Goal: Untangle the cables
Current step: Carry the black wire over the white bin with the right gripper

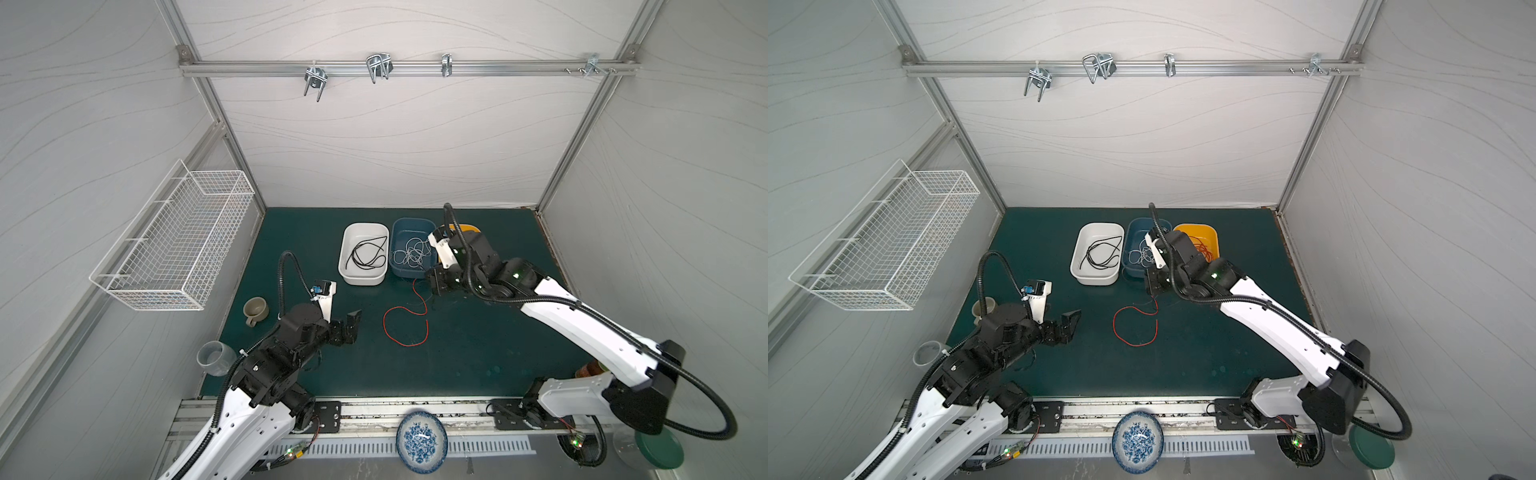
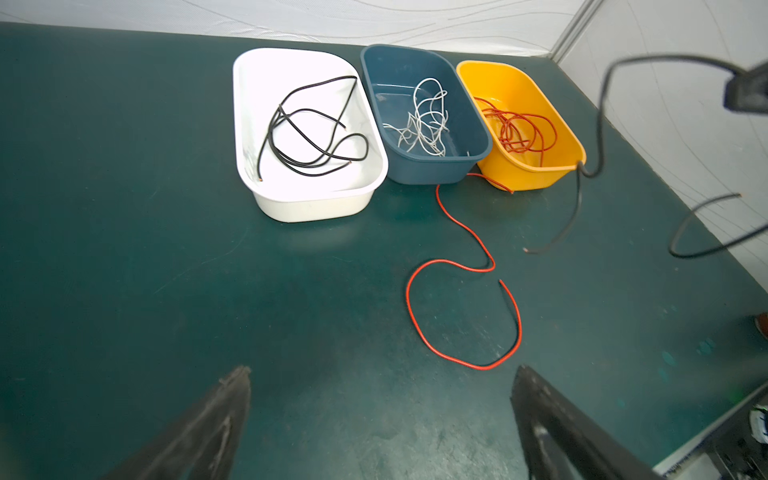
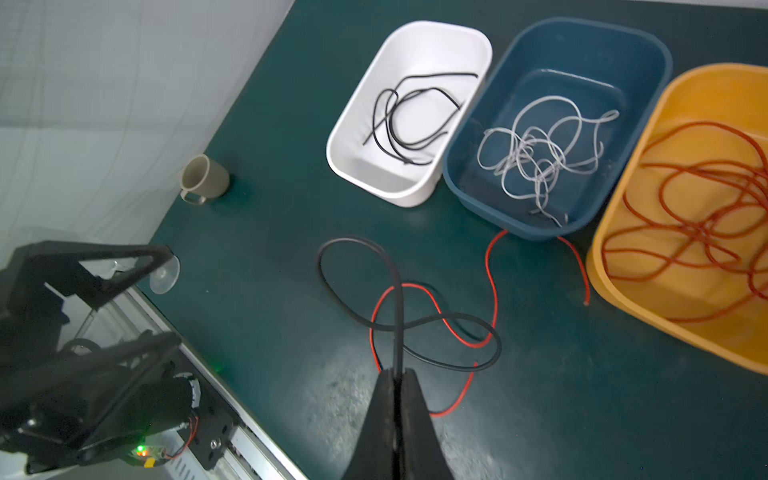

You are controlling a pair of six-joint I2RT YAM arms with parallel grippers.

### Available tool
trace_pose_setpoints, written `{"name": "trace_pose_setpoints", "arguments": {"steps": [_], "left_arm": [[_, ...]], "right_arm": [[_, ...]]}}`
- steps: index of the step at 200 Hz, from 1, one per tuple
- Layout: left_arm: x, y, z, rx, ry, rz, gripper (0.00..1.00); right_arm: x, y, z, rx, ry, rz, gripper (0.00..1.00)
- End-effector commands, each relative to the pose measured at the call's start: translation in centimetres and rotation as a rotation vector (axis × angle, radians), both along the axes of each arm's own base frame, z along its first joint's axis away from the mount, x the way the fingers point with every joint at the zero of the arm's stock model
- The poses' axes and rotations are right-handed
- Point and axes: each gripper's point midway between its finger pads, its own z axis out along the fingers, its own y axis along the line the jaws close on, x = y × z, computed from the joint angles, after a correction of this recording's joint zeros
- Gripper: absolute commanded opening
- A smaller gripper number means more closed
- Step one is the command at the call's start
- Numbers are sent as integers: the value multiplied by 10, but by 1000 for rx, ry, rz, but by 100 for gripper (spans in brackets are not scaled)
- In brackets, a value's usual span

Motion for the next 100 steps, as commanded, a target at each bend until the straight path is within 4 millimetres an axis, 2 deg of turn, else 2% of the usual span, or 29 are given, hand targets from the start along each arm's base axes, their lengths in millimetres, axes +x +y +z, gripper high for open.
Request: {"name": "trace_pose_setpoints", "arguments": {"steps": [1,58,100], "left_arm": [[3,4,17,-19,-61,25,99],[0,5,26,-31,-120,13,99],[-1,8,30,-38,-148,22,99]], "right_arm": [[17,33,23,69,-51,63,0],[74,99,17,100,-62,99,0],[121,132,11,155,-52,106,0]]}}
